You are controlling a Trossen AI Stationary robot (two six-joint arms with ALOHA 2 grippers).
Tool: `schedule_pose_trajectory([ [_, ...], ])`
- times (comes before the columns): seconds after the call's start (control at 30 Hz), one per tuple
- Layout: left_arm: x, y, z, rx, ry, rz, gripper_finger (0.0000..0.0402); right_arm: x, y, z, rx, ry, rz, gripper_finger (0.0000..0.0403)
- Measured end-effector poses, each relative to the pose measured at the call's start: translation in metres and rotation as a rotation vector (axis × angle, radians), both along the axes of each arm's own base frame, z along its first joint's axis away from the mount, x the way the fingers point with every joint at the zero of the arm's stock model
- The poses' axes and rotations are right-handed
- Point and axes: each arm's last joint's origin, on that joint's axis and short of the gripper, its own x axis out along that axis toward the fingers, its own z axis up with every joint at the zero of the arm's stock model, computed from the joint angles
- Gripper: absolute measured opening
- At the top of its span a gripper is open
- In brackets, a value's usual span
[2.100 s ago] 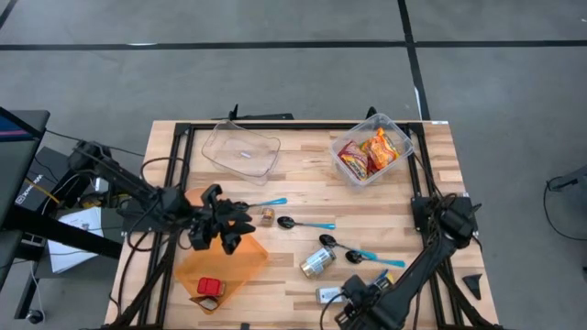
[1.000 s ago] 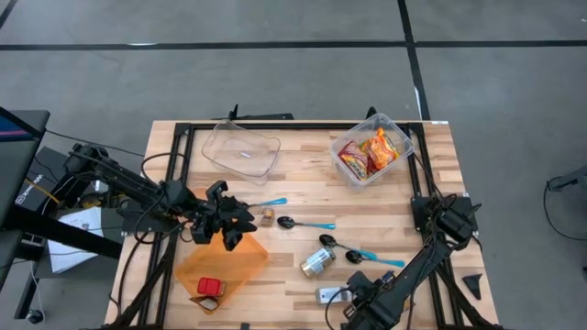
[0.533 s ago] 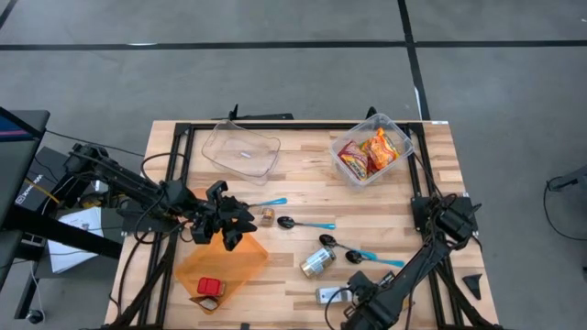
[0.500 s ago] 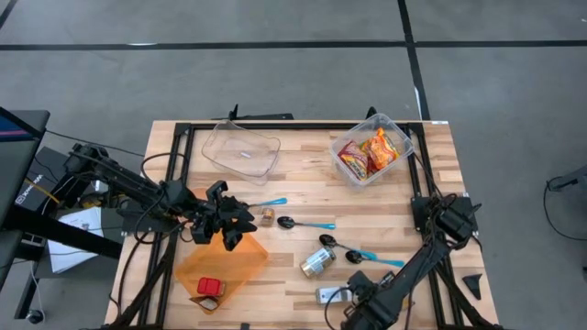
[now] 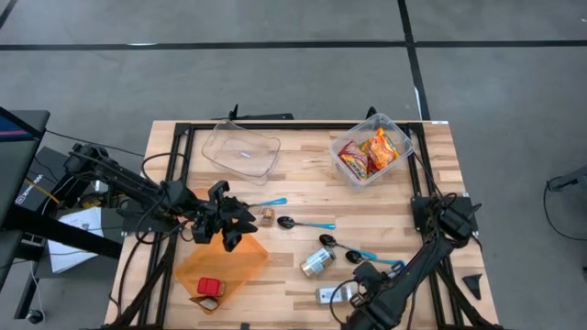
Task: Pick & Place Food Item
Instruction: Put the blue noodle pack into the right transparent bin
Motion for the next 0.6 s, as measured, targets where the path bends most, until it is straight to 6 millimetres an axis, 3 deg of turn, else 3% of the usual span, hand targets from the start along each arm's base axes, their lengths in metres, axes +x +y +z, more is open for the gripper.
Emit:
schedule_pose_trajectory([
  [0.27,0.001,0.000,-0.002,-0.061,0.037,-0.029,0.0126,0.004,0.006,0.013,-0.081,-0.150,0.226,0.0001],
  [0.6,0.000,-0.004,-0.005,-0.168,0.109,-0.089,0.0126,0.026,0.000,0.044,-0.241,-0.301,0.556,0.0000],
])
